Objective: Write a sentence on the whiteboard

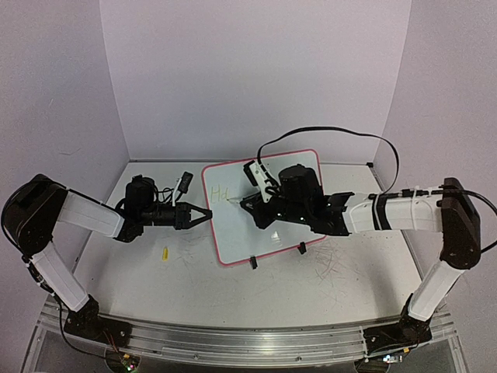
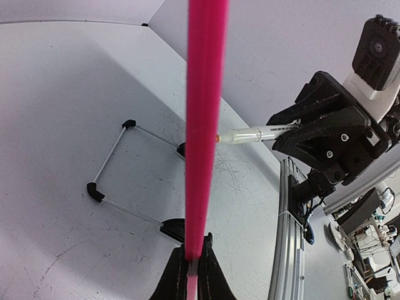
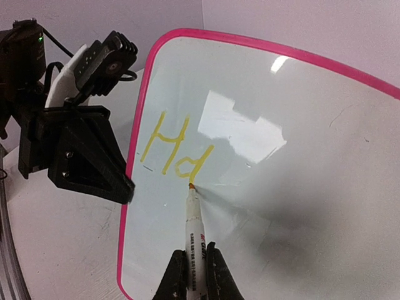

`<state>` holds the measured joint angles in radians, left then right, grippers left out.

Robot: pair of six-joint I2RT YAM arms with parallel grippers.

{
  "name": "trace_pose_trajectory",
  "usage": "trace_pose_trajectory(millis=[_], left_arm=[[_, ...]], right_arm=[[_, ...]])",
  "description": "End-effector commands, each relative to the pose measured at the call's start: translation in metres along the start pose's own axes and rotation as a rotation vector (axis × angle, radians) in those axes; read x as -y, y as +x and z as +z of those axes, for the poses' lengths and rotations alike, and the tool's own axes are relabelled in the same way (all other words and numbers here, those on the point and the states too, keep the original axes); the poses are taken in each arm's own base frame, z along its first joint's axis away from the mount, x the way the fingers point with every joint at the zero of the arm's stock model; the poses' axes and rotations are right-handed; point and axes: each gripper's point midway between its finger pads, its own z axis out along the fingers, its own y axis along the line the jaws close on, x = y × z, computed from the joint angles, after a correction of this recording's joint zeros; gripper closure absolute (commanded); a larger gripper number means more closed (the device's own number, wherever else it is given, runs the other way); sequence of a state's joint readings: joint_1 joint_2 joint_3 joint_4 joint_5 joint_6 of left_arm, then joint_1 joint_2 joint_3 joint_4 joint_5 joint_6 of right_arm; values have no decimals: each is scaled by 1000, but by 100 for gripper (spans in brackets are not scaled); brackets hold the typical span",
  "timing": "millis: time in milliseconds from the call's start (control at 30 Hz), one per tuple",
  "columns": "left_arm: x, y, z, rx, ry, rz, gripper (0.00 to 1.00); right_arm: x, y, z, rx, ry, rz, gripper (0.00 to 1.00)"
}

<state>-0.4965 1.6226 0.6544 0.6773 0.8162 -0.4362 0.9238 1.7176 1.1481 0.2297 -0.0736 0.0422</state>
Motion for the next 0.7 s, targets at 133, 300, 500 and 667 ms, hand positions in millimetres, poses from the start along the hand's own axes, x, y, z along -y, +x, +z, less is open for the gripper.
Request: trace_pose_trajectory(millis=[133, 300, 500, 667], left_arm=[[17, -18, 2, 20, 54, 63, 100], [17, -17, 2, 20, 52, 63, 100], [17, -16, 1, 18, 49, 63, 100], [16, -15, 1, 19, 45, 61, 100]], right_arm=[[13, -42, -29, 123, 37, 30, 100], [7, -48, -32, 148, 1, 25, 100], [10, -43, -34, 137, 17, 6, 100], [11, -42, -36, 134, 30, -15, 100]])
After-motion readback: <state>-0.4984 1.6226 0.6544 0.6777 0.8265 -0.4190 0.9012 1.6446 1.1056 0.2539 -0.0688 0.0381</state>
